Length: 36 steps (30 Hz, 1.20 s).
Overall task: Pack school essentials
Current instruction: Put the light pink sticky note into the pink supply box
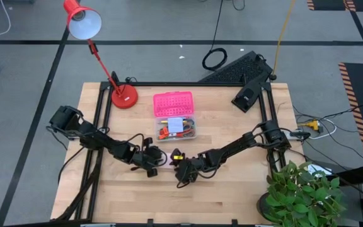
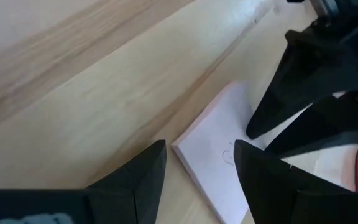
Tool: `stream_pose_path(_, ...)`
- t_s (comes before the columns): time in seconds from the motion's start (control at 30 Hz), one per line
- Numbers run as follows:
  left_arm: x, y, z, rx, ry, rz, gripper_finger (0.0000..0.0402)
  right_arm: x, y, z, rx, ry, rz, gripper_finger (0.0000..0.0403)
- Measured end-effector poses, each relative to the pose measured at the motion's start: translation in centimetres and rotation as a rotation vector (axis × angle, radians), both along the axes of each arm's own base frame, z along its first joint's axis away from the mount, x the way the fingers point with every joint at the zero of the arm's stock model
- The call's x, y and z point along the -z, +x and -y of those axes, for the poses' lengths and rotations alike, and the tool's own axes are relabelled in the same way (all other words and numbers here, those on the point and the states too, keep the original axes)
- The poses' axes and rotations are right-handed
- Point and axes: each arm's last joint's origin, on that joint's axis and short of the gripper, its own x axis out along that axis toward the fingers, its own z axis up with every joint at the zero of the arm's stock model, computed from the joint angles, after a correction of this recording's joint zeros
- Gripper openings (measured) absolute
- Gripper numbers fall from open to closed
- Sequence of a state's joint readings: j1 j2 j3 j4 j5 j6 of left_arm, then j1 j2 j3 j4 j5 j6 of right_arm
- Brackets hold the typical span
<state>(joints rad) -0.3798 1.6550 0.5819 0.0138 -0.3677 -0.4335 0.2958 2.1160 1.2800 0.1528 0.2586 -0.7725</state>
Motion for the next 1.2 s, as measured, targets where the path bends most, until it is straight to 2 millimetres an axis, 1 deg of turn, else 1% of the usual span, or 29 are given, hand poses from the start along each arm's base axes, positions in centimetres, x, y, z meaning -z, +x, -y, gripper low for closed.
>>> stream_pose_path(0.1, 0.0, 0.0, 0.0, -0.004, -0.004, 0.003, 0.014, 0.0, 0.1, 0.0, -0.025, -0.024, 0.006, 0.0187)
stream_pose_path(0.17, 0.0, 0.0, 0.0, -0.01, -0.01, 0.003, 0.014, 0.0, 0.1, 0.0, -0.02, -0.01, 0.008, 0.0187)
stream_pose_path(0.27, 0.0, 0.0, 0.0, -0.023, -0.018, 0.006, 0.014, -0.1, 0.2, 0.0, 0.017, 0.1, 0.018, 0.0187)
stream_pose_path(0.43, 0.0, 0.0, 0.0, -0.066, -0.048, 0.018, 0.014, -0.3, 0.4, -0.3, 0.127, 0.284, 0.053, 0.0187)
stream_pose_path(0.5, 0.0, 0.0, 0.0, -0.082, -0.059, 0.022, 0.014, -0.5, 0.6, -0.3, 0.175, 0.324, 0.077, 0.0187)
stream_pose_path(0.57, 0.0, 0.0, 0.0, -0.09, -0.065, 0.026, 0.014, -0.6, 0.6, -0.1, 0.231, 0.311, 0.107, 0.0187)
stream_pose_path(0.63, 0.0, 0.0, 0.0, -0.091, -0.066, 0.028, 0.014, -0.6, 0.7, 0.0, 0.242, 0.312, 0.112, 0.0187)
stream_pose_path(0.73, 0.0, 0.1, 0.0, -0.092, -0.068, 0.032, 0.014, -0.5, 0.8, 0.1, 0.273, 0.366, 0.12, 0.0187)
stream_pose_path(0.87, 0.0, 0.1, 0.0, -0.099, -0.073, 0.035, 0.014, -0.4, 0.8, 0.0, 0.27, 0.425, 0.101, 0.0188)
stream_pose_path(0.97, 0.0, 0.1, 0.0, -0.099, -0.073, 0.035, 0.014, -0.3, 0.8, 0.1, 0.289, 0.41, 0.104, 0.0188)
stream_pose_path(1.2, 0.0, 0.1, 0.0, -0.098, -0.073, 0.035, 0.014, 0.5, 0.5, 0.4, 0.305, 0.376, 0.051, 0.0188)
